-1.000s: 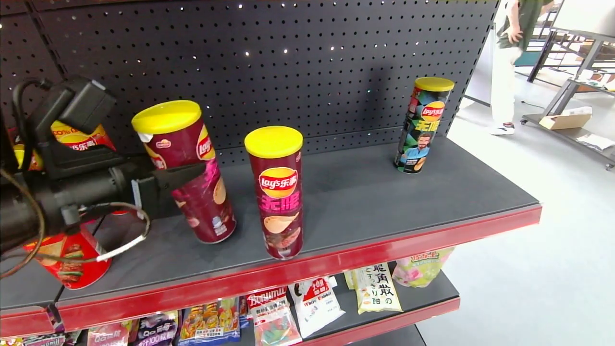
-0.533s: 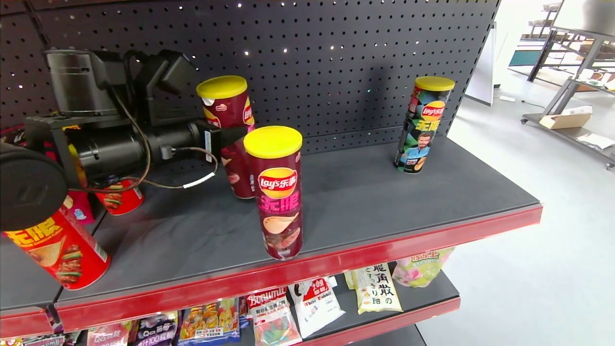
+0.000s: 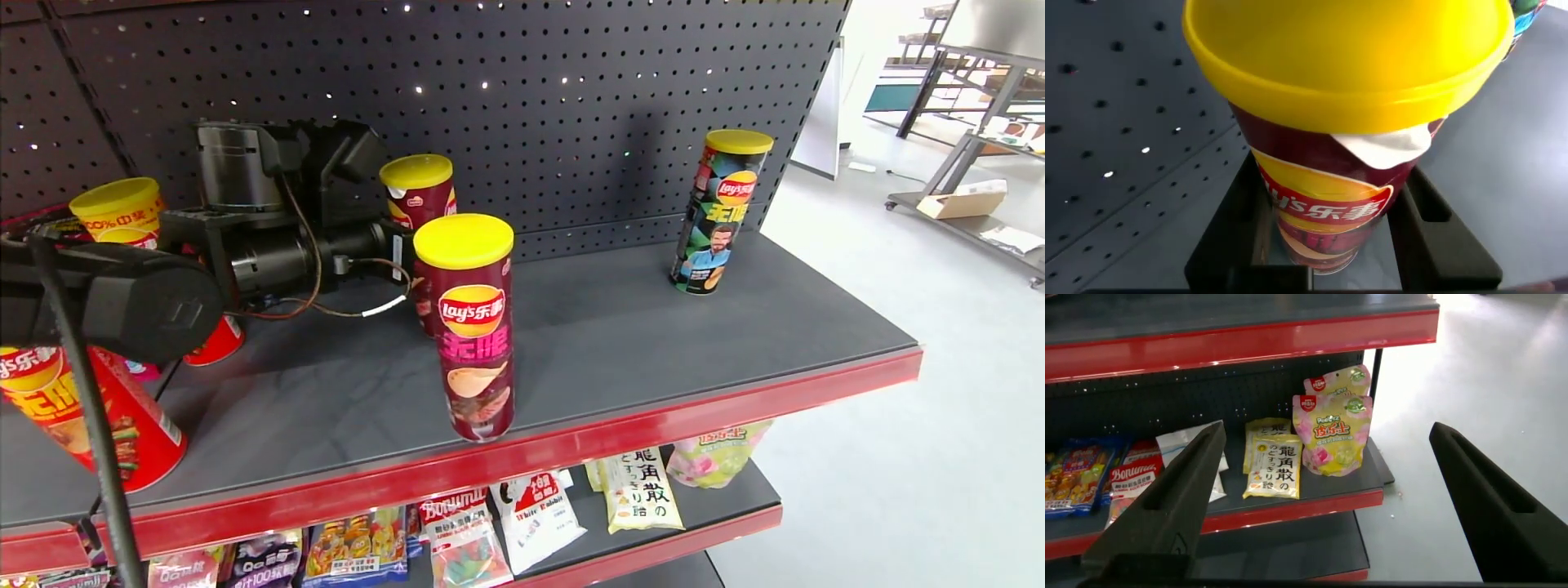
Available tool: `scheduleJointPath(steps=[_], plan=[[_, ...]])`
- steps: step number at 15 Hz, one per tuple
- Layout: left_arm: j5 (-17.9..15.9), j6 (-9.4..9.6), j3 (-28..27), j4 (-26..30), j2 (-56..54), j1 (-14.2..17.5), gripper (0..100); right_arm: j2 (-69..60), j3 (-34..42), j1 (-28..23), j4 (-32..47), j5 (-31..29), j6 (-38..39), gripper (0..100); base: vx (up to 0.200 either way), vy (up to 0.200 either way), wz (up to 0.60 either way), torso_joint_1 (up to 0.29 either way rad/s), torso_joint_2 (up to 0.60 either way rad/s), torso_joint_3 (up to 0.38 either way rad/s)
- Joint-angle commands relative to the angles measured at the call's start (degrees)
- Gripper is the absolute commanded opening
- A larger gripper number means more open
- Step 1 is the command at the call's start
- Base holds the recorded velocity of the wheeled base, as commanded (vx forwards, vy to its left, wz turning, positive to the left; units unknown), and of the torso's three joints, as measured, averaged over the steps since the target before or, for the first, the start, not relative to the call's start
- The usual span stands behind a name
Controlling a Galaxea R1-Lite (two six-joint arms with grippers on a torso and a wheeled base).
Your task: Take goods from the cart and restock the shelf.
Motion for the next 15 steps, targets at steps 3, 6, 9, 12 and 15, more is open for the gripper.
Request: scheduleJointPath(steps=[3, 6, 9, 12, 15], plan=[[-0.1, 1.29, 0.0, 0.3, 0.5, -1.1, 0, 0.1, 0.0, 0.0, 0.0, 0.0, 0.0, 100, 0.000, 0.000, 0.00, 0.000, 0.00, 0.000], [0.1, 2.26, 0.3, 0.3, 0.4, -0.9, 0, 0.1, 0.0, 0.0, 0.0, 0.0, 0.0, 100, 0.000, 0.000, 0.00, 0.000, 0.00, 0.000], [0.3, 2.08, 0.4, 0.3, -0.2, -0.5, 0, 0.1, 0.0, 0.0, 0.0, 0.0, 0.0, 100, 0.000, 0.000, 0.00, 0.000, 0.00, 0.000], [0.3, 1.82, 0.8, 0.3, 0.1, -0.5, 0, 0.1, 0.0, 0.0, 0.0, 0.0, 0.0, 100, 0.000, 0.000, 0.00, 0.000, 0.00, 0.000], [0.3, 1.73, 1.7, 0.3, 0.0, -0.5, 100, 0.1, 0.0, 0.0, 0.0, 0.0, 0.0, 100, 0.000, 0.000, 0.00, 0.000, 0.00, 0.000]])
